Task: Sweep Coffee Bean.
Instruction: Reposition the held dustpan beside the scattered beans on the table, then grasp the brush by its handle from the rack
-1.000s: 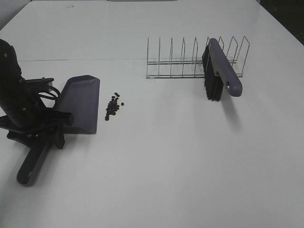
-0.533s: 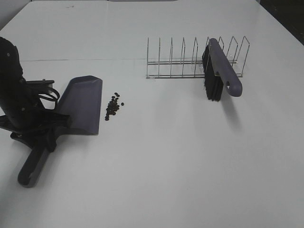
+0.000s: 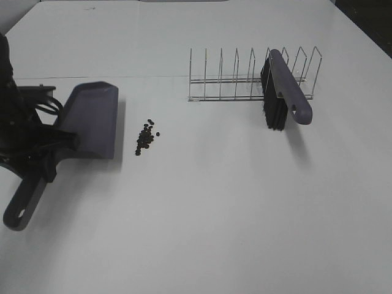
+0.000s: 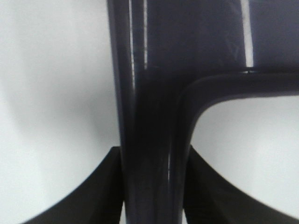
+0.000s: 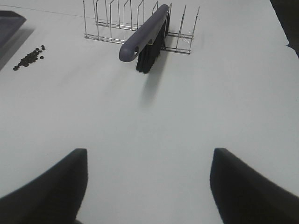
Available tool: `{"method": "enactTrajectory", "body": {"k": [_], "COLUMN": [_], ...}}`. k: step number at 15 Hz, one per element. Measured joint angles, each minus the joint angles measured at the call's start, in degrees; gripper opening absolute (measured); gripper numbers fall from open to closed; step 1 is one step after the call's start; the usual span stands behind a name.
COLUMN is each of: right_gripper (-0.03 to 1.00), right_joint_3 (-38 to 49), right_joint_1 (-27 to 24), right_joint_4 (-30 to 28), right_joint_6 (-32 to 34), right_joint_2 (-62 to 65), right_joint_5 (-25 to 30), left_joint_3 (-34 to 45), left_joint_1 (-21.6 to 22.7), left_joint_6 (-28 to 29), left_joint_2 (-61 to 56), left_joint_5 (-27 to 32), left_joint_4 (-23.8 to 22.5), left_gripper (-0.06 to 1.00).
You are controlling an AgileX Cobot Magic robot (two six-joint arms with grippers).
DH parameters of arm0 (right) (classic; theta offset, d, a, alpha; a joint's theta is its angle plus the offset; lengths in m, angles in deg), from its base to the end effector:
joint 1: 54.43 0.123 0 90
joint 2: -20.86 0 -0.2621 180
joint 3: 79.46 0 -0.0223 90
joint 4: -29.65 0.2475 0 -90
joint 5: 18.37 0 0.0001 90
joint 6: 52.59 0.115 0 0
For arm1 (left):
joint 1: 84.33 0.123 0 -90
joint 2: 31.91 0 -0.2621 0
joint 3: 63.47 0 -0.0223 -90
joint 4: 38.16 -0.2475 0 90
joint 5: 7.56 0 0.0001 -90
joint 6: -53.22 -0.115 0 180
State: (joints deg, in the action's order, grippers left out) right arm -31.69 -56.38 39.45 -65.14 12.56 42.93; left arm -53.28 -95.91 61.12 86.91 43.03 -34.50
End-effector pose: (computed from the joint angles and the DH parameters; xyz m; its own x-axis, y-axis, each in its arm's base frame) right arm 0.0354 0.0160 0.2658 -0.4362 -0.1196 -0.8918 -0.1600 0.9856 -0.0539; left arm 0.3256 -0.0725 0.0993 -0.9997 0.0239 0.0009 0.0238 0.9985 -0.0500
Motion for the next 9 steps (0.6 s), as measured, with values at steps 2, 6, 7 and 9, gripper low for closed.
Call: {"method": "enactTrajectory", "body": {"k": [2, 6, 7, 9], "right_gripper": [0.65, 0.65, 0.64, 0.64], "right_joint_3": [0.0, 0.0, 0.0, -1.78], "right_joint_1": [0.0, 0.0, 0.0, 0.0], "right_joint_4": [0.0, 1.38, 1.78, 2.18], "right_joint_6": [0.0, 0.0, 0.0, 0.06], "right_joint_2": [0.0, 0.0, -0.52, -4.87], "right_joint_5": [0.0, 0.0, -0.11, -2.41], "left_joint_3": [0.0, 0.0, 0.0, 0.0], "left_joint_1": [0.0, 0.0, 0.0, 0.0], "left_joint_6": [0.11, 0.23, 0.23, 0.23], "left_joint_2": [-3.95, -4.64, -4.64, -4.64], "left_joint_5": [2.29, 4.58, 4.93, 6.76], "left_joint_4": [0.0, -0.11, -0.46, -1.66], "left_gripper": [0.34, 0.34, 0.34, 0.34]}}
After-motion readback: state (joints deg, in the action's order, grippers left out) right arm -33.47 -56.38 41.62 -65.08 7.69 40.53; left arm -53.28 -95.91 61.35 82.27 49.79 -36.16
